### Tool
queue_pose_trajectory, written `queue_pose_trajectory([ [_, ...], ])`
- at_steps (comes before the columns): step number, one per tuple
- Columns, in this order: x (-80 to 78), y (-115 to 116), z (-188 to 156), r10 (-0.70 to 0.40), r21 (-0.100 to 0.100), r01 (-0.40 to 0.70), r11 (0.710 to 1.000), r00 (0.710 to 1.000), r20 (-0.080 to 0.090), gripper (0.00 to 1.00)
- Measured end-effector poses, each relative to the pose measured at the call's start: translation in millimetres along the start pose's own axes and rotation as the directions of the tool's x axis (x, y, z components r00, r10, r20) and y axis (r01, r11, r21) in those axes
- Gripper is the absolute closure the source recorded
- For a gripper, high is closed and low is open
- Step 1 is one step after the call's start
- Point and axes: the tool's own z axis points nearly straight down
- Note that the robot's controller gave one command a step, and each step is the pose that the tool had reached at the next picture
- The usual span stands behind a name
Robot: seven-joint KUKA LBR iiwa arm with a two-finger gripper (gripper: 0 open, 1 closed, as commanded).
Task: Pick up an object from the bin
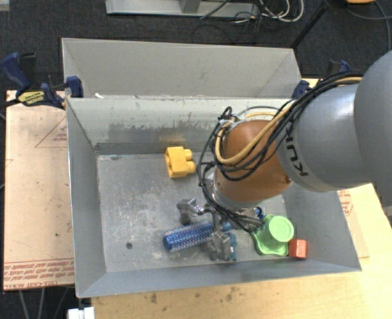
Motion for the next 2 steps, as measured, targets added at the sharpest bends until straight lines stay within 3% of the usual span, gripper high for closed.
queue_pose_trajectory([
  [1,-1.4,0,-1,0.000,0.000,0.000,1.000,1.000,0.003,1.00],
  [2,-7.3,6,-113,0.027,0.004,-0.027,1.000,1.000,0.012,1.00],
])
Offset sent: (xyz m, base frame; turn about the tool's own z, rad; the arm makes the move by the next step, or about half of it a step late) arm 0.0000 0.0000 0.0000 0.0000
